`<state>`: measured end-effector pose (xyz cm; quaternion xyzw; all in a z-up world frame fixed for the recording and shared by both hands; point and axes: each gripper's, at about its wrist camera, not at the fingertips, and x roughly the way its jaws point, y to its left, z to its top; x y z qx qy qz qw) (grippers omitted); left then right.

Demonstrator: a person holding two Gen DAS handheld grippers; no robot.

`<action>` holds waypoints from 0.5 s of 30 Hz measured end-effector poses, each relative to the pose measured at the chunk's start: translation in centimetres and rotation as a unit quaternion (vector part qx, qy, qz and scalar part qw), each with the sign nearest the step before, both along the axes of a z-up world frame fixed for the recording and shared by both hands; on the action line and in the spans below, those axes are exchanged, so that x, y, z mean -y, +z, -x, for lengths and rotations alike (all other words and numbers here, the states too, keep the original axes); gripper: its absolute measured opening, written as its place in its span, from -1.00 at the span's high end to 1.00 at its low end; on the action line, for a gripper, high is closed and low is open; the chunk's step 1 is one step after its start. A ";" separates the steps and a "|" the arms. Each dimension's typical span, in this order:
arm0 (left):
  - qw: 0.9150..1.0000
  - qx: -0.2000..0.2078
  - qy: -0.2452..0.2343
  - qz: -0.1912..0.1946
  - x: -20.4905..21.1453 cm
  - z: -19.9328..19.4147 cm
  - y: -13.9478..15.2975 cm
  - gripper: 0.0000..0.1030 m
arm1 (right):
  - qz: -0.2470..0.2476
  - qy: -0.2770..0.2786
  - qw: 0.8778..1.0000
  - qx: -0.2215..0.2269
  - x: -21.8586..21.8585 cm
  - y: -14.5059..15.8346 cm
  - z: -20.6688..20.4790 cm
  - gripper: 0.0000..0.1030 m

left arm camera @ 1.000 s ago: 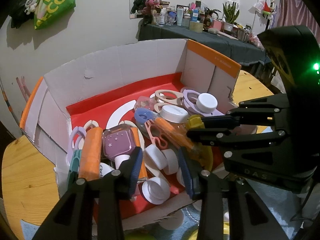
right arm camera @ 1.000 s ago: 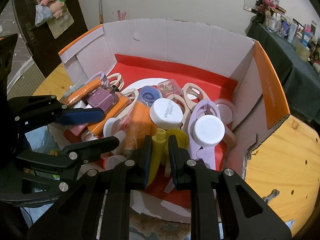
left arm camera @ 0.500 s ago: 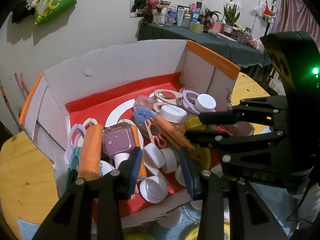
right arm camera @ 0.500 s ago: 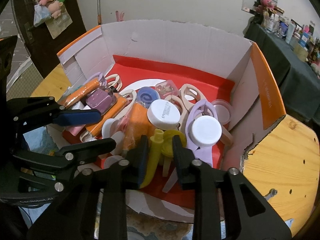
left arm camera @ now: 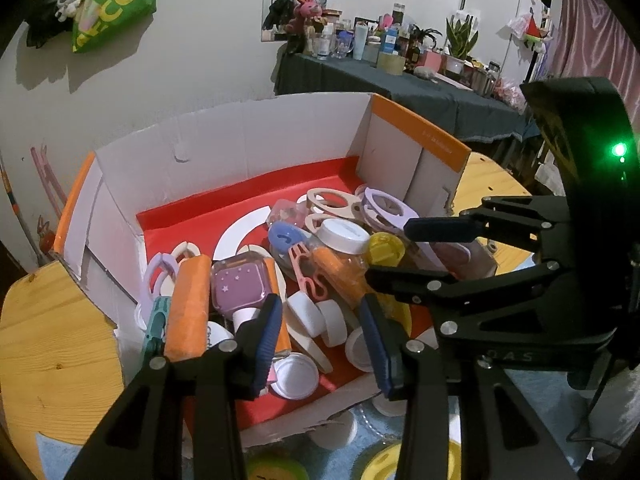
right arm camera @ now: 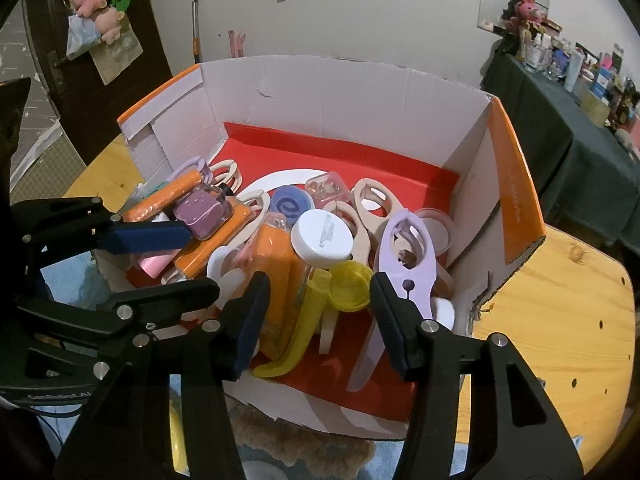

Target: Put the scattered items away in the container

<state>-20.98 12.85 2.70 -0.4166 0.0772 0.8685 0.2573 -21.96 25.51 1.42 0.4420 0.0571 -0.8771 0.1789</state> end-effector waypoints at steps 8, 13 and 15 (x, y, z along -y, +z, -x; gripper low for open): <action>1.000 -0.008 -0.001 -0.005 0.3 -0.6 0.8 0.08 | 0.001 -0.001 1.000 -0.007 0.2 0.4 -0.5 -0.10; 1.000 -0.011 -0.001 -0.007 0.5 -1.0 1.2 0.08 | 0.001 -0.002 1.000 -0.012 0.3 1.0 -1.0 -0.10; 1.000 -0.013 -0.001 -0.008 0.6 -1.3 1.4 0.08 | 0.000 -0.002 1.000 -0.014 0.4 1.2 -1.3 -0.10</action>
